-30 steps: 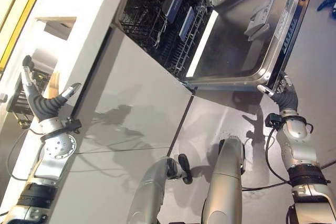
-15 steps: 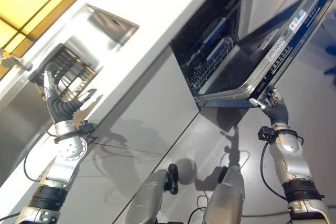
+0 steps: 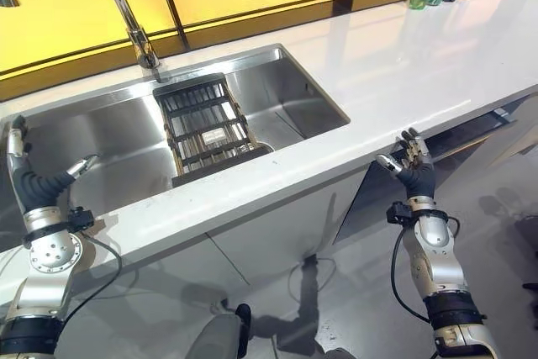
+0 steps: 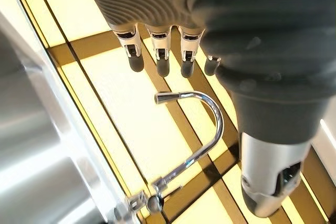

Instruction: Pick up plates and place into dishwasher.

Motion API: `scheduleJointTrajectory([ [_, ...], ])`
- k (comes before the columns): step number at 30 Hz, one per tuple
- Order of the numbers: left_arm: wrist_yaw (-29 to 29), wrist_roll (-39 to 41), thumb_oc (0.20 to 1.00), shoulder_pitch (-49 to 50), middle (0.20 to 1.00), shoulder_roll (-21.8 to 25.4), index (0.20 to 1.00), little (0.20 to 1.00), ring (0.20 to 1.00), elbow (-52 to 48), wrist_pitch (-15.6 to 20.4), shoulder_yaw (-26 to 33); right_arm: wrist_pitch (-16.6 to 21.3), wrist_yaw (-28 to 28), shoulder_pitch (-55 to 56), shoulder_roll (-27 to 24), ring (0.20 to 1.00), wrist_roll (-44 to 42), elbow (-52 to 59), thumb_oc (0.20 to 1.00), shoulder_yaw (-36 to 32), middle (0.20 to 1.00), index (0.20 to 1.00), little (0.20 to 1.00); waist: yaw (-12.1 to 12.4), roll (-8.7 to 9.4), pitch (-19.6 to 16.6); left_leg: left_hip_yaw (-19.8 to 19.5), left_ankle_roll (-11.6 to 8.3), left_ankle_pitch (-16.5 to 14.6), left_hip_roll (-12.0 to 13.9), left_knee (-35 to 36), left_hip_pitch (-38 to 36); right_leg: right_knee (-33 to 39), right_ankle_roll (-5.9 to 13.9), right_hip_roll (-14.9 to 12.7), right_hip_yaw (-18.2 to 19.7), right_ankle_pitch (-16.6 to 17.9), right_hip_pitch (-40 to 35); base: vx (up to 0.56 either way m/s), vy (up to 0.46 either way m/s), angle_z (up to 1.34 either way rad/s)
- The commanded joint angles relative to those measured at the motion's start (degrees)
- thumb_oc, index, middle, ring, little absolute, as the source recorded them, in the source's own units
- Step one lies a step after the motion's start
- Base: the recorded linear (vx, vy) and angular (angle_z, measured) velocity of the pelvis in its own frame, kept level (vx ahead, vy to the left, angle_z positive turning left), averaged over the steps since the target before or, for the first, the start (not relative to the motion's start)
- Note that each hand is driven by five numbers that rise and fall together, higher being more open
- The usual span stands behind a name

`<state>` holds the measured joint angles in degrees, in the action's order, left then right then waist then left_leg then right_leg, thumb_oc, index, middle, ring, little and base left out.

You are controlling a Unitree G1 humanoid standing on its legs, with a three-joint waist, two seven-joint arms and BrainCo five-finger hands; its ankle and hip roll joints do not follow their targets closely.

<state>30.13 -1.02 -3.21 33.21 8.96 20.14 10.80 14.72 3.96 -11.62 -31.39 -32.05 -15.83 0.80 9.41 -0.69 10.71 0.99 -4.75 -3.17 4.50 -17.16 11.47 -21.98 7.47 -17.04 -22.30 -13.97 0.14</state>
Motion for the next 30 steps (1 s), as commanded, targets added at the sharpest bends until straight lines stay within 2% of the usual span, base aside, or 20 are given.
scheduleJointTrajectory([
  [1, -1.52, 0.32, 1.000, -1.36, 1.000, 5.98, 1.000, 1.000, 1.000, -3.98, 3.95, 2.00, 5.44, -3.00, -12.45, 2.53, 1.000, 3.84, 5.20, 1.000, 2.02, 1.000, 1.000, 1.000, 5.16, 5.64, -3.13, 0.03, -0.18, -5.50, -0.33, -2.37, 0.09, 9.23, 2.08, -5.77, 1.46, 13.75, -7.61, -0.04, -0.073, 0.05],
  [7, -3.42, 0.76, 1.000, -1.19, 1.000, 5.51, 1.000, 1.000, 1.000, -3.78, 5.15, 1.81, 4.94, -1.71, -10.39, 3.61, 1.000, 4.82, 5.65, 1.000, 1.63, 1.000, 1.000, 1.000, 3.97, 5.62, -4.16, 0.78, -0.76, -3.34, 1.01, 1.59, -2.20, 11.25, 2.25, -4.23, 1.67, 14.21, -7.56, -0.08, -0.074, 0.07],
  [13, -5.14, 2.78, 1.000, -1.92, 1.000, 2.99, 1.000, 1.000, 1.000, -3.42, 4.87, 0.63, 1.58, -0.24, -5.03, 4.77, 1.000, 10.32, 8.52, 1.000, 1.32, 1.000, 1.000, 1.000, 0.37, 4.12, -5.69, 2.86, -1.21, -0.67, 2.57, 6.76, -5.42, 13.69, 2.12, -2.38, 3.01, 12.99, -6.77, -0.13, -0.015, -0.05],
  [15, -5.79, 4.26, 1.000, -1.74, 1.000, 2.17, 1.000, 1.000, 1.000, -3.77, 4.45, 0.38, 0.48, -0.51, -2.96, 3.50, 1.000, 10.97, 12.26, 1.000, 1.88, 1.000, 1.000, 1.000, -1.04, 3.55, -6.14, 3.70, -1.24, 0.07, 3.06, 8.42, -6.62, 14.20, 2.21, -1.91, 3.73, 12.87, -6.38, -0.12, 0.012, -0.36],
  [20, -9.93, 10.14, 1.000, -2.40, 1.000, -0.90, 1.000, 1.000, 1.000, -6.02, 4.19, -2.01, 0.89, -2.40, -0.41, 2.10, 1.000, 12.17, 23.04, 1.000, 2.36, 1.000, 1.000, 1.000, -4.57, 2.58, -7.01, 5.09, -1.64, 1.49, 4.92, 11.61, -9.35, 14.99, 2.10, 0.09, 5.38, 11.67, -5.03, -0.12, -0.017, -0.32],
  [23, -12.76, 15.08, 1.000, -4.40, 1.000, -3.06, 1.000, 1.000, 1.000, -8.85, 3.19, -4.63, -0.09, -1.84, -2.90, 0.95, 1.000, 13.57, 25.47, 1.000, 3.96, 1.000, 1.000, 1.000, -5.23, 2.09, -7.30, 5.36, -2.35, 2.38, 6.04, 12.54, -10.36, 15.85, 1.41, 1.59, 5.65, 10.86, -5.04, -0.09, -0.024, -0.28],
  [26, -14.84, 18.35, 1.000, -6.63, 1.000, -4.70, 1.000, 1.000, 1.000, -11.26, 3.85, -7.04, -1.63, -1.94, -6.39, 0.13, 1.000, 12.26, 26.12, 1.000, 5.13, 1.000, 1.000, 1.000, -5.35, 2.11, -7.40, 5.09, -3.08, 2.44, 6.73, 11.49, -10.01, 16.38, 0.44, 2.81, 5.76, 10.68, -5.02, -0.05, -0.022, -0.18],
  [29, -14.37, 19.79, 1.000, -9.48, 1.000, -5.45, 1.000, 1.000, 1.000, -14.00, 3.25, -9.74, -1.98, -1.36, -8.58, -0.26, 1.000, 11.47, 26.04, 1.000, 6.39, 1.000, 1.000, 1.000, -5.10, 2.25, -7.11, 4.29, -3.19, 1.44, 6.03, 8.96, -8.67, 16.72, -0.17, 3.32, 5.65, 10.71, -5.19, 0.00, 0.000, 0.00],
  [30, -14.65, 20.93, 1.000, -11.06, 1.000, -6.03, 1.000, 1.000, 1.000, -14.92, 2.73, -10.75, -1.93, -0.96, -8.64, -0.26, 1.000, 11.34, 26.38, 1.000, 6.54, 1.000, 1.000, 1.000, -5.27, 2.40, -7.11, 6.12, -3.04, 1.24, 5.66, 7.87, -7.83, 16.98, -0.16, 3.03, 4.70, 10.91, -5.66, 0.00, 0.000, 0.06],
])
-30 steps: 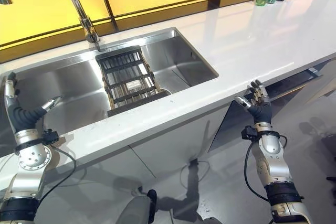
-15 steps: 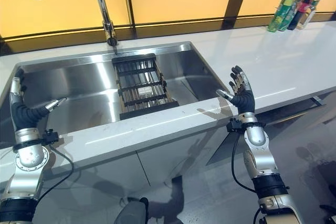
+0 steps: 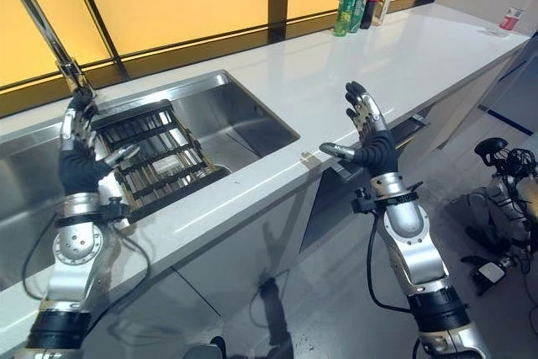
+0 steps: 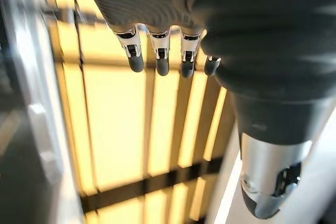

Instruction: Pick up plates and place into dishwasher.

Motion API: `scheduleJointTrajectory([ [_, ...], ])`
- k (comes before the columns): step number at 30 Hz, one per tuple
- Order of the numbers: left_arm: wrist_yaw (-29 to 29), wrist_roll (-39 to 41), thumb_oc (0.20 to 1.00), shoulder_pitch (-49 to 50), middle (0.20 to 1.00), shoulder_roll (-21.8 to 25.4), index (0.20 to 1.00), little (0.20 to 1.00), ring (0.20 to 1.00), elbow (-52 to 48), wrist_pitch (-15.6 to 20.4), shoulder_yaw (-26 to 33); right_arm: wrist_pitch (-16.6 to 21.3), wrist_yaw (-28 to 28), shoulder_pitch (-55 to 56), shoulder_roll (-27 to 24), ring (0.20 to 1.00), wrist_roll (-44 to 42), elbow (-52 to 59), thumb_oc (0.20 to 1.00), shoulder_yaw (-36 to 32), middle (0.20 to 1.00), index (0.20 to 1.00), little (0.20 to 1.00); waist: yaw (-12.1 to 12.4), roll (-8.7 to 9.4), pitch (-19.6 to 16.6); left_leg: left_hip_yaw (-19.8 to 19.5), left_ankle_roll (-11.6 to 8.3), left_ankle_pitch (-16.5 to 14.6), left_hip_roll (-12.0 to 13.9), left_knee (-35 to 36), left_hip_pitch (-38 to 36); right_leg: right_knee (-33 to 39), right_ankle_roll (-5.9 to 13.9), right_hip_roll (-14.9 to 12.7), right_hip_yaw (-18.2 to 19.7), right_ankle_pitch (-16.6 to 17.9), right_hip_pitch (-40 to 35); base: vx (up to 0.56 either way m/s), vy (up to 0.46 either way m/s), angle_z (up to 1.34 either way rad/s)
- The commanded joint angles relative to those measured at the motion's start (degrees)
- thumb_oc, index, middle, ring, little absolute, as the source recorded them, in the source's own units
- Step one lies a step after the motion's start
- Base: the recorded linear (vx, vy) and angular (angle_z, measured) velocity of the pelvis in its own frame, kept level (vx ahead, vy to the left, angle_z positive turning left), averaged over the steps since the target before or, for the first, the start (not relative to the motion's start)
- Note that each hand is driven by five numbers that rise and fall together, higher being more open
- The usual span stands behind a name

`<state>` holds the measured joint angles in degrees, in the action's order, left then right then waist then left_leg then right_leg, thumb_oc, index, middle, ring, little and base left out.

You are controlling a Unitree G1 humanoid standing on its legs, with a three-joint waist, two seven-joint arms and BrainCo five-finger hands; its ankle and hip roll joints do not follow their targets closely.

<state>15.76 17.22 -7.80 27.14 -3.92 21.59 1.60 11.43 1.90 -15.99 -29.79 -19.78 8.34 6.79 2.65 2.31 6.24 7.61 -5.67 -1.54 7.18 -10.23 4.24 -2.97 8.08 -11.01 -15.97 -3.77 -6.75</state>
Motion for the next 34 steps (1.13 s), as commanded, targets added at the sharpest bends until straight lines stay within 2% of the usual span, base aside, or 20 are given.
scheduleJointTrajectory([
  [1, -0.38, 3.75, 1.000, -8.16, 1.000, -0.67, 1.000, 1.000, 1.000, -2.52, 1.03, -2.86, 1.41, 1.92, -3.87, -1.80, 1.000, -0.76, 3.01, 1.000, 0.62, 1.000, 1.000, 1.000, 1.20, -0.46, -2.66, 1.98, -1.91, -0.36, 2.75, 0.28, 0.28, -1.80, -0.57, -3.37, -2.92, 0.81, 0.64, 0.01, 0.014, 0.20],
  [3, -0.21, 4.16, 1.000, -9.72, 1.000, -1.62, 1.000, 1.000, 1.000, -2.97, 1.05, -4.17, 3.04, 2.03, -3.06, -1.32, 1.000, 0.05, 3.48, 1.000, 0.85, 1.000, 1.000, 1.000, 0.84, -0.31, -2.66, 4.30, -1.43, -0.56, 2.69, -0.17, 1.06, -2.52, -0.41, -3.89, -4.40, 0.31, 0.48, 0.03, 0.073, 0.43],
  [4, -0.20, 4.20, 1.000, -9.59, 1.000, -1.83, 1.000, 1.000, 1.000, -3.08, 1.14, -4.26, 3.18, 1.96, -3.08, -1.23, 1.000, 0.12, 3.82, 1.000, 0.95, 1.000, 1.000, 1.000, 1.18, -0.23, -2.69, 3.14, -1.15, -0.86, 1.96, -0.40, 1.47, -3.44, -0.31, -4.16, -4.10, -0.06, 0.52, 0.10, 0.143, 0.50],
  [6, -0.07, 5.36, 1.000, -9.53, 1.000, -2.11, 1.000, 1.000, 1.000, -4.45, -0.20, -4.31, 2.72, 2.15, -4.62, -0.62, 1.000, 0.18, 4.93, 1.000, 2.48, 1.000, 1.000, 1.000, 2.18, -0.21, -2.57, 1.09, 0.68, -2.22, -0.68, -0.88, 1.67, -8.16, -0.24, -5.06, -3.17, -0.74, 1.13, 0.13, 0.190, 0.28],
  [9, 0.76, 4.90, 1.000, -10.48, 1.000, -2.58, 1.000, 1.000, 1.000, -4.95, -0.81, -6.29, 2.95, 3.31, -5.92, 0.47, 1.000, 0.73, 4.99, 1.000, 3.60, 1.000, 1.000, 1.000, 3.13, -0.35, -2.41, -0.41, 3.93, -2.38, -4.03, 0.61, 1.15, -18.81, 0.41, -6.81, -1.18, 2.35, 3.91, 0.12, 0.216, 0.19],
  [10, 1.52, 4.85, 1.000, -10.77, 1.000, -2.56, 1.000, 1.000, 1.000, -5.45, -1.22, -6.98, 3.24, 4.02, -5.75, 0.39, 1.000, -0.12, 5.09, 1.000, 3.72, 1.000, 1.000, 1.000, 3.22, -0.64, -2.32, -1.06, 5.07, -2.27, -5.00, 1.27, 0.70, -24.32, 0.50, -6.77, 0.31, 4.01, 5.33, 0.12, 0.217, 0.45],
  [12, 0.95, 6.01, 1.000, -10.63, 1.000, -3.03, 1.000, 1.000, 1.000, -5.45, -1.54, -6.99, 3.86, 4.00, -4.45, 1.11, 1.000, -0.32, 4.96, 1.000, 3.31, 1.000, 1.000, 1.000, 3.07, -1.10, -2.11, -2.24, 6.14, -2.34, -6.14, 1.99, -0.07, -31.93, 0.24, -5.87, 3.23, 5.74, 8.01, 0.13, 0.157, 0.69],
  [13, 0.75, 5.51, 1.000, -10.42, 1.000, -3.35, 1.000, 1.000, 1.000, -5.27, -1.70, -6.95, 3.95, 4.12, -3.76, 1.61, 1.000, -0.35, 4.66, 1.000, 3.27, 1.000, 1.000, 1.000, 2.75, -1.04, -1.81, -2.78, 6.33, -2.32, -6.56, 2.36, -0.72, -32.91, 0.02, -4.89, 5.14, 6.53, 8.99, 0.14, 0.036, 0.76],
  [14, 0.50, 5.94, 1.000, -10.41, 1.000, -3.30, 1.000, 1.000, 1.000, -5.16, -2.23, -7.17, 3.83, 4.47, -3.31, 1.66, 1.000, -0.75, 4.66, 1.000, 3.41, 1.000, 1.000, 1.000, 2.17, -0.43, -1.37, -3.31, 6.41, -2.56, -7.30, 2.59, -1.38, -31.50, -0.19, -3.17, 6.75, 5.18, 9.27, 0.13, -0.036, 0.73],
  [15, 0.01, 6.87, 1.000, -10.55, 1.000, -3.21, 1.000, 1.000, 1.000, -4.87, -2.55, -7.54, 3.68, 4.78, -2.78, 1.16, 1.000, -1.31, 4.83, 1.000, 3.24, 1.000, 1.000, 1.000, 1.64, -0.29, -1.40, -4.19, 6.42, -1.91, -7.60, 2.87, -1.09, -27.46, -0.93, 0.04, 7.74, 3.66, 9.12, 0.14, -0.065, 0.79],
  [16, -0.04, 7.46, 1.000, -10.64, 1.000, -3.35, 1.000, 1.000, 1.000, -4.11, -2.63, -7.91, 3.38, 4.44, -2.07, 0.71, 1.000, -3.12, 4.80, 1.000, 2.90, 1.000, 1.000, 1.000, 1.07, 0.14, -1.38, -5.40, 6.38, -1.76, -8.33, 2.70, -0.91, -23.68, -1.50, 2.06, 8.35, 2.33, 8.67, 0.14, -0.071, 0.91],
  [19, 0.49, 6.68, 1.000, -11.41, 1.000, -4.60, 1.000, 1.000, 1.000, -2.04, -2.30, -9.11, 4.77, 2.42, -2.84, 1.80, 1.000, -3.47, 1.46, 1.000, 3.62, 1.000, 1.000, 1.000, 0.31, 1.33, -1.00, -7.43, 5.10, -2.78, -8.95, 2.84, -2.16, -12.40, -1.80, 0.51, 8.94, 3.15, 8.12, 0.15, -0.171, 0.93],
  [21, 1.01, 6.08, 1.000, -11.83, 1.000, -6.15, 1.000, 1.000, 1.000, -1.66, -2.59, -10.91, 4.44, 3.38, -3.18, 2.14, 1.000, -4.17, 0.31, 1.000, 3.98, 1.000, 1.000, 1.000, -0.98, 1.76, -0.98, -10.30, 4.98, -4.29, -9.17, 3.09, -3.32, -4.08, -0.91, 2.03, 14.31, 2.50, 7.95, 0.17, -0.195, 0.79],
  [23, 1.43, 5.75, 1.000, -11.72, 1.000, -6.67, 1.000, 1.000, 1.000, -1.45, -2.61, -12.00, 3.82, 3.56, -3.14, 2.27, 1.000, -4.11, -0.28, 1.000, 3.81, 1.000, 1.000, 1.000, -1.70, 2.06, -1.05, -11.73, 5.13, -3.99, -9.28, 2.91, -2.98, -3.81, -0.61, 3.14, 17.46, 3.95, 8.16, 0.05, -0.141, 1.09],
  [24, 2.03, 5.90, 1.000, -11.89, 1.000, -6.96, 1.000, 1.000, 1.000, -1.73, -3.05, -12.80, 3.23, 3.43, -3.45, 2.05, 1.000, -4.42, -0.34, 1.000, 3.86, 1.000, 1.000, 1.000, -1.74, 2.06, -1.21, -12.58, 4.89, -3.84, -8.88, 2.88, -2.94, -3.80, -0.97, 4.03, 18.24, 3.21, 7.68, 0.02, -0.119, 1.26],
  [27, 4.42, 4.43, 1.000, -12.22, 1.000, -7.69, 1.000, 1.000, 1.000, -2.24, -3.75, -14.17, 2.85, 1.84, -4.87, 2.89, 1.000, -5.64, -1.20, 1.000, 5.10, 1.000, 1.000, 1.000, -1.21, 2.59, -1.86, -13.12, 3.90, -3.61, -8.23, 2.97, -2.99, -1.17, -1.40, 3.78, 16.30, 3.31, 5.94, 0.02, -0.130, 0.73],
  [30, 4.30, 4.98, 1.000, -11.25, 1.000, -7.47, 1.000, 1.000, 1.000, -2.83, -4.57, -14.06, 1.76, 1.81, -5.86, 3.72, 1.000, -6.09, -2.73, 1.000, 6.33, 1.000, 1.000, 1.000, -0.59, 2.82, -2.74, -12.79, 2.75, -3.77, -7.01, 2.72, -3.11, 1.24, -1.58, 3.40, 14.60, 3.94, 4.61, 0.03, -0.155, 0.41],
  [34, 2.56, 6.97, 1.000, -8.87, 1.000, -6.25, 1.000, 1.000, 1.000, -4.31, -5.07, -12.55, 1.59, 2.09, -4.81, 3.63, 1.000, -6.36, -2.20, 1.000, 7.21, 1.000, 1.000, 1.000, -0.02, 2.79, -3.08, -12.22, 2.18, -5.00, -7.06, 0.08, -2.30, 2.76, -2.10, 3.12, 13.36, 4.36, 4.14, -0.01, -0.141, 0.36],
])
